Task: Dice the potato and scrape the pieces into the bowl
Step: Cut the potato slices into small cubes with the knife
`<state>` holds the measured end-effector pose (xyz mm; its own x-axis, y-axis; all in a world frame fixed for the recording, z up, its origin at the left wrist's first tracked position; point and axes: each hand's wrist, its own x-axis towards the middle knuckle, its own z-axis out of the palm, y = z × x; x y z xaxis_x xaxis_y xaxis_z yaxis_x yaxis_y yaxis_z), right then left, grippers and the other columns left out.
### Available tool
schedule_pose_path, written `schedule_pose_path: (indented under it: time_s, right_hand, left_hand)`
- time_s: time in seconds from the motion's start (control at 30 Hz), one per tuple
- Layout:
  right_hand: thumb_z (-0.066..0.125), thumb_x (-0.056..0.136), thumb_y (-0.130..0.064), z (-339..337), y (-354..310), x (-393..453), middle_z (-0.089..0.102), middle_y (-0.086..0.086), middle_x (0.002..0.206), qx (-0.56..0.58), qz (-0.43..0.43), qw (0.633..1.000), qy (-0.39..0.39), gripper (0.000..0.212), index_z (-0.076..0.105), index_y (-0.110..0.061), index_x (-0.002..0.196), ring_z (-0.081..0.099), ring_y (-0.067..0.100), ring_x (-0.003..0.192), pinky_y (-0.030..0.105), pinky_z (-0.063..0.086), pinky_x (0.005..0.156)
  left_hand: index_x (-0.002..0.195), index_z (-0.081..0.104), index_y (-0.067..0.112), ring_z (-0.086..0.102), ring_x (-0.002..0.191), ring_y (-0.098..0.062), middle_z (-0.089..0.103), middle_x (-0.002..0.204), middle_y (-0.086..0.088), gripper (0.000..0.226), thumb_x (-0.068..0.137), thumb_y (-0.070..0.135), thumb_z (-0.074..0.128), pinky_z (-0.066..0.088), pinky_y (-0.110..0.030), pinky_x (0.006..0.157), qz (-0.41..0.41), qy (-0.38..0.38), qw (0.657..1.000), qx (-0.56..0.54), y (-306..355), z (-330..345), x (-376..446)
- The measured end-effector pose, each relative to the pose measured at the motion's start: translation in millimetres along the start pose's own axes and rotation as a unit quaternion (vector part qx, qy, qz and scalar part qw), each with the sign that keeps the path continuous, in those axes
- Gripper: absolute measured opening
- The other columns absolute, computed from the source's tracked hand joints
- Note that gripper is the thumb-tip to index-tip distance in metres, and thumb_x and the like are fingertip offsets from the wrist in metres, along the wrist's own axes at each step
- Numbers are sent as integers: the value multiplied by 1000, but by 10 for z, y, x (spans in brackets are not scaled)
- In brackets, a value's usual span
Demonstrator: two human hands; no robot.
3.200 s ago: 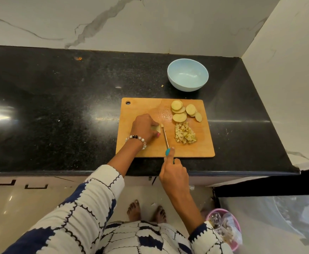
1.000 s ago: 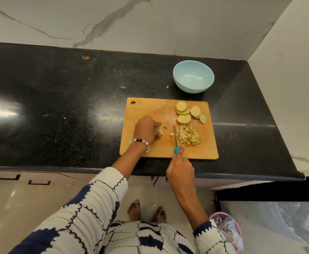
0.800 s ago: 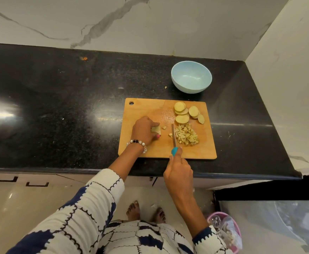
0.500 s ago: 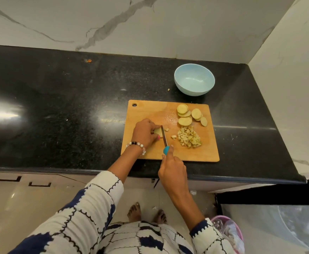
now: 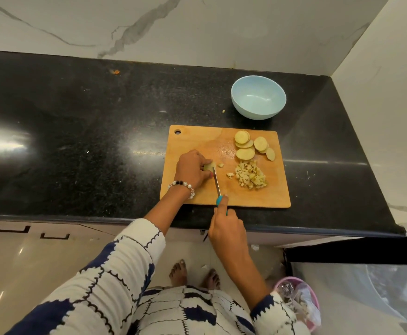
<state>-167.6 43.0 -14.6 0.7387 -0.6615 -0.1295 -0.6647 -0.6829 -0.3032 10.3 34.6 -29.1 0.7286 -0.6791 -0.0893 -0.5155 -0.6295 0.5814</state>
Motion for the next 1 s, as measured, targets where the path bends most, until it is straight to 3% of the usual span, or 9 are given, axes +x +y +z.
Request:
schedule_pose_path:
  time_s: [0.07,0.2,0.27,0.33,0.43,0.6,0.83,1.0]
  right_hand:
    - [69,82,-12,72,50,-191,59,11,67,-26,-16,999,27,57,46,10,130,51,20,41,23,24,41]
    - [72,79,-13,55,56,-247,54,8,58,-3,-26,998,51,53,54,9,123,43,16,35,22,20,38]
    - [65,86,-15,35,38,-233,57,10,64,12,-19,999,41,52,49,9,129,45,17,39,23,23,40]
    - [46,98,-20,13,66,-242,60,15,80,54,-11,998,25,52,31,4,142,43,18,53,27,27,47]
    - [30,102,-26,-26,130,-212,58,15,93,94,-15,994,50,53,18,-4,148,42,19,64,25,23,51]
    - [24,103,-29,-10,113,-37,57,15,103,63,-9,998,7,54,10,-7,150,57,31,82,33,29,62]
    - [25,102,-28,-19,128,-64,55,13,101,67,43,996,26,55,8,-6,150,56,26,82,31,32,62]
    - [27,102,-29,-15,61,41,58,16,108,78,18,997,21,54,13,-6,149,58,30,86,32,34,64]
  left_hand:
    - [113,67,16,59,95,-16,63,108,0,46,71,31,79,50,-30,85,1,1,1000,3,-3,5,-1]
    - [114,67,17,59,95,-16,62,109,-1,46,72,31,78,50,-31,85,0,-4,1000,14,12,3,6]
    - [115,66,17,59,96,-17,62,109,-1,46,72,31,78,50,-31,86,-5,-3,1000,18,22,-3,11]
    - [114,67,16,59,95,-18,63,108,-2,46,71,29,79,50,-32,86,-9,-1,1000,11,26,-3,9]
    - [114,67,17,59,95,-18,63,109,-2,46,71,29,79,50,-33,86,-12,-2,1000,12,30,1,4]
    - [112,68,15,60,96,-20,63,108,-4,45,71,28,79,51,-35,86,-12,-3,1000,9,35,-2,7]
    - [111,68,15,60,96,-20,64,109,-3,48,67,28,82,50,-36,87,-27,-10,999,-14,33,-14,11]
    - [111,68,16,60,96,-21,64,108,-4,48,68,28,81,50,-36,87,-29,-11,999,-12,35,-7,11]
